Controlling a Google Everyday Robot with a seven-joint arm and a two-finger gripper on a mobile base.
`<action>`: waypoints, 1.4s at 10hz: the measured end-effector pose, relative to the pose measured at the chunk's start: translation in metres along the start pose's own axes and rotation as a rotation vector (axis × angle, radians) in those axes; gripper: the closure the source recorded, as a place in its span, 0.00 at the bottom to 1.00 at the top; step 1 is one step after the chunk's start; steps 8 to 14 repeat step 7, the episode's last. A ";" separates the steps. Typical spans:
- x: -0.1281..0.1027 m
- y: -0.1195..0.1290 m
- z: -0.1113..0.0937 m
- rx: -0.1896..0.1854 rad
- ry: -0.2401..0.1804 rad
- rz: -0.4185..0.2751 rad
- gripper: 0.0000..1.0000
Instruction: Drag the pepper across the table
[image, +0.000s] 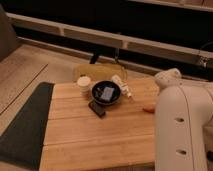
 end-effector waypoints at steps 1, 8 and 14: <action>0.000 0.001 -0.001 -0.001 -0.001 -0.002 0.73; 0.000 0.001 0.000 0.000 -0.001 -0.001 0.20; 0.000 0.001 0.000 0.000 -0.001 -0.001 0.20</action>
